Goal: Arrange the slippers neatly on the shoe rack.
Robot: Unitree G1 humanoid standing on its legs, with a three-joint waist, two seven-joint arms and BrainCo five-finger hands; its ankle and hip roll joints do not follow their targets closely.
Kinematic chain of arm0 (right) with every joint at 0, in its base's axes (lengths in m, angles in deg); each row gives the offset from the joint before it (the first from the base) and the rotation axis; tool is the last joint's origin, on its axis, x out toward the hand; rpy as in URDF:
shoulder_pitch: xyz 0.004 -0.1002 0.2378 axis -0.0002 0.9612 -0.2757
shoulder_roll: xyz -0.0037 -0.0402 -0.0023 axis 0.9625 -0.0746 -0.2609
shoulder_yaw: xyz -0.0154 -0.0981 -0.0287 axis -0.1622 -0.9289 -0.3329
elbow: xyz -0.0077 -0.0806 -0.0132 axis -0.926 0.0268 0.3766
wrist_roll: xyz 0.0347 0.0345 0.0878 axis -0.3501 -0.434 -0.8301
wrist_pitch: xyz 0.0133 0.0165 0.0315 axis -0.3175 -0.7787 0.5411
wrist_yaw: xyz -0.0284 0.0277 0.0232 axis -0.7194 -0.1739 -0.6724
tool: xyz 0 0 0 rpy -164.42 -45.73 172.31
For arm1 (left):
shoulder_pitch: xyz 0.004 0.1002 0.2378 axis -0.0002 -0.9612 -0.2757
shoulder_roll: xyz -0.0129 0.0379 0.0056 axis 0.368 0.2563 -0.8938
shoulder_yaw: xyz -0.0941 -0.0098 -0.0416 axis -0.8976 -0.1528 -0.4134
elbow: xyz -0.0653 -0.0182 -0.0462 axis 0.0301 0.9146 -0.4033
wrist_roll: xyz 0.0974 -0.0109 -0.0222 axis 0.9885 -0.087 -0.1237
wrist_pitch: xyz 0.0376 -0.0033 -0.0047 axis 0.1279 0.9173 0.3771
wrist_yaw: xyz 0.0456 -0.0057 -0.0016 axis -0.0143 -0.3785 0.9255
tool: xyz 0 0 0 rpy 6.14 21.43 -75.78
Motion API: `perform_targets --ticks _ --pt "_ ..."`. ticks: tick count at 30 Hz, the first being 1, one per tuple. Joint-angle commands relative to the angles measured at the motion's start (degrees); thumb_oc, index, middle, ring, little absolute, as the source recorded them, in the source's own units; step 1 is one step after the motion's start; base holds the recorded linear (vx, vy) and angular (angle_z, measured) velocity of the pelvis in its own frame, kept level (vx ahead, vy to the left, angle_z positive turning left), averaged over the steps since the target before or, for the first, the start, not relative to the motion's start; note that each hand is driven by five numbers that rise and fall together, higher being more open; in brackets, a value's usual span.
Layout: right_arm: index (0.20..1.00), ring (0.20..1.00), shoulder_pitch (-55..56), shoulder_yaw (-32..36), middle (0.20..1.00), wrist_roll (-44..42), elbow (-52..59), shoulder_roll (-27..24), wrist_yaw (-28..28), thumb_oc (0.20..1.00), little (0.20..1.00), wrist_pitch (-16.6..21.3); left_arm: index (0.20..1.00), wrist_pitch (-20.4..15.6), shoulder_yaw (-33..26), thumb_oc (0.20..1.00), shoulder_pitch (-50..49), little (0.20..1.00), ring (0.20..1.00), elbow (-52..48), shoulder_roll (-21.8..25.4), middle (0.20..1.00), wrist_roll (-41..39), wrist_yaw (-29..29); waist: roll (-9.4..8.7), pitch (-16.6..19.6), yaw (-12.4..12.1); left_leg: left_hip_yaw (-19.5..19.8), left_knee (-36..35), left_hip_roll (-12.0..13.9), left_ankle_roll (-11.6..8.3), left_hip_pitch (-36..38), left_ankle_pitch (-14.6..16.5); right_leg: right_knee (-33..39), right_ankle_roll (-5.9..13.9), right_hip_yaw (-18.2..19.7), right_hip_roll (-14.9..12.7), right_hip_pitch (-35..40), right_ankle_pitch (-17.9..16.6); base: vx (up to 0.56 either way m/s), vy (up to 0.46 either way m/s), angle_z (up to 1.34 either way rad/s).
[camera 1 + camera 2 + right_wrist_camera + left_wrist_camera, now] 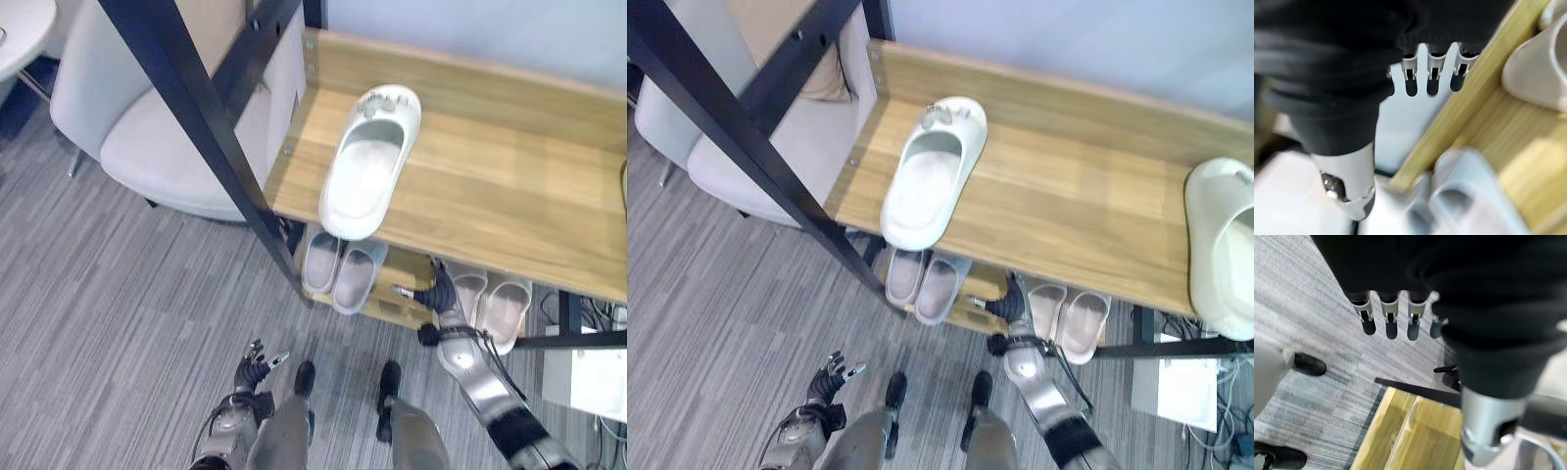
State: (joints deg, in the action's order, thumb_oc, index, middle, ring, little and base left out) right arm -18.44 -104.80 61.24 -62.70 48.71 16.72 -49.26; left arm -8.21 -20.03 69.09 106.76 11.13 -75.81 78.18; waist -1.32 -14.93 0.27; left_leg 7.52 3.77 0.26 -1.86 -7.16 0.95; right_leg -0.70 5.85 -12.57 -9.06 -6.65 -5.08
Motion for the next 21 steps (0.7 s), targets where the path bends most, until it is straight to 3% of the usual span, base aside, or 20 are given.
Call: perform_targets --ticks 1,2,3,4,9,13,21 --pt "1.0 1.0 4.3 -0.9 1.0 -18.5 2.2 -1.0 15.1 1.0 1.0 1.0 1.0 0.5 -0.9 1.0 0.4 1.0 1.0 0.8 0.7 1.0 5.6 -3.8 0.17 2.7 -0.3 -2.0 -4.9 -0.2 -0.4 1.5 -2.3 0.5 2.65 -1.3 0.0 3.2 5.0 0.12 -0.047 -0.08" --pt "1.0 1.0 6.1 -1.3 1.0 -21.7 2.1 -2.0 18.1 1.0 1.0 0.6 1.0 0.6 -0.5 1.0 -0.2 1.0 1.0 0.7 1.2 1.0 6.5 -4.9 0.19 3.5 -0.2 -2.3 -5.9 -0.1 -0.55 2.4 -2.5 1.6 2.72 -1.2 0.3 4.0 4.7 0.12 -0.045 -0.11" --pt "1.0 1.0 6.0 -2.2 1.0 -22.5 1.6 -2.8 20.7 1.0 1.0 -0.9 1.0 4.1 -0.5 1.0 0.7 1.0 1.0 4.2 0.2 1.0 7.7 -6.3 0.25 4.3 0.1 -2.9 -6.8 0.1 -0.61 3.2 -2.7 2.5 2.73 -0.9 0.5 4.5 4.4 0.11 -0.048 -0.14" --pt "1.0 1.0 8.2 -2.0 1.0 -22.4 1.7 -3.3 21.0 1.0 1.0 -0.7 1.0 0.9 1.9 1.0 -0.1 1.0 1.0 -1.3 1.5 1.0 11.5 -4.5 0.36 4.6 0.0 -3.2 -7.7 0.4 -0.76 4.5 -2.8 3.1 2.68 -0.7 0.8 5.5 4.3 0.1 -0.047 -0.16" --pt "1.0 1.0 15.2 1.1 1.0 -16.5 2.7 -7.0 23.9 1.0 1.0 -1.4 1.0 1.4 3.4 1.0 -0.4 1.0 1.0 -2.5 0.4 1.0 13.6 -7.2 -0.14 7.0 1.5 -4.4 -8.8 0.8 -1.24 6.0 -2.8 5.7 2.76 0.2 1.7 7.3 3.8 0.05 -0.062 -0.17" --pt "1.0 1.0 16.9 3.7 1.0 -5.6 -4.7 -6.4 19.1 1.0 1.0 -2.1 1.0 1.5 6.2 1.0 1.5 1.0 1.0 -3.5 -0.5 1.0 14.5 -7.3 -0.18 7.9 3.0 -5.6 -8.8 1.1 -1.36 6.9 -2.3 5.7 2.83 1.0 2.1 7.6 4.1 0.03 -0.047 -0.16" --pt "1.0 1.0 13.9 7.6 1.0 -1.6 -30.2 -1.0 10.3 1.0 1.0 -3.9 1.0 2.8 20.4 1.0 10.0 1.0 1.0 -9.8 -0.1 1.0 25.1 -9.0 0.54 7.9 6.0 -7.3 -8.8 1.5 -1.28 7.7 -1.7 5.7 2.75 3.1 2.8 7.4 4.1 0.01 -0.029 -0.18"
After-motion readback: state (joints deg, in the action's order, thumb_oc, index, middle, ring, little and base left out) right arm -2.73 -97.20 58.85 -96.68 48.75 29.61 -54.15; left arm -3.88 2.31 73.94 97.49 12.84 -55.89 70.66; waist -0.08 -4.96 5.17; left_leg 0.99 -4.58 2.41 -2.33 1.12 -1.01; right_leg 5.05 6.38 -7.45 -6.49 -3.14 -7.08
